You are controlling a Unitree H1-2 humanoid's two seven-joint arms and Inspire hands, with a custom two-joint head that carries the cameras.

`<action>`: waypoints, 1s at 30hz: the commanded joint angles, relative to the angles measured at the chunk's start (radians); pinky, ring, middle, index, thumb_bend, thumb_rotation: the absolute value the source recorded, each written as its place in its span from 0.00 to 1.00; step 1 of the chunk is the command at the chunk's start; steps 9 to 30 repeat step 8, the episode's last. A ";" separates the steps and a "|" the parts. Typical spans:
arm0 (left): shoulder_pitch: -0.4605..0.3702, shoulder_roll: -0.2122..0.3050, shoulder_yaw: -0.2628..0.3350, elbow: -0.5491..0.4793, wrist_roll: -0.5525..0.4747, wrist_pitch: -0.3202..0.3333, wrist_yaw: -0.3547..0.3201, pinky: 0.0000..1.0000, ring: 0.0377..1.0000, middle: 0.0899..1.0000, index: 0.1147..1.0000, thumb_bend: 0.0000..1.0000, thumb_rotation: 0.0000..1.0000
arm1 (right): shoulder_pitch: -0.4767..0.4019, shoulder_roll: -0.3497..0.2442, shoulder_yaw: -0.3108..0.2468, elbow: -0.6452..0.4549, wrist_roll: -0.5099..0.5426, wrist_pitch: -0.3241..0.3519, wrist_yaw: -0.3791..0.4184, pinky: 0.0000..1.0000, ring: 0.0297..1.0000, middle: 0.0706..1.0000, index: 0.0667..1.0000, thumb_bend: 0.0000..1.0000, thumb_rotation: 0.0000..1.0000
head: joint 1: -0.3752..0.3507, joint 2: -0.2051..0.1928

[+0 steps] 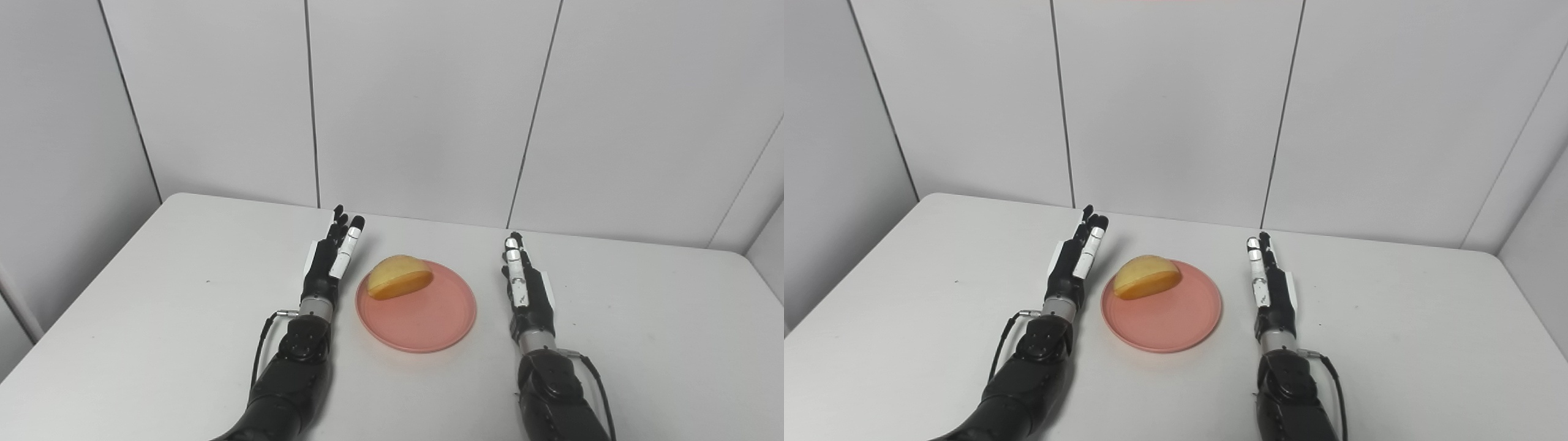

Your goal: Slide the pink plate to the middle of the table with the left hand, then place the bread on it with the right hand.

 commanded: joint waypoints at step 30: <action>0.038 0.007 -0.018 0.021 0.002 0.024 -0.016 1.00 1.00 1.00 1.00 0.82 0.90 | -0.009 -0.005 0.027 0.011 -0.049 -0.002 -0.034 0.98 0.98 0.96 0.95 0.70 0.92 | -0.002 0.003</action>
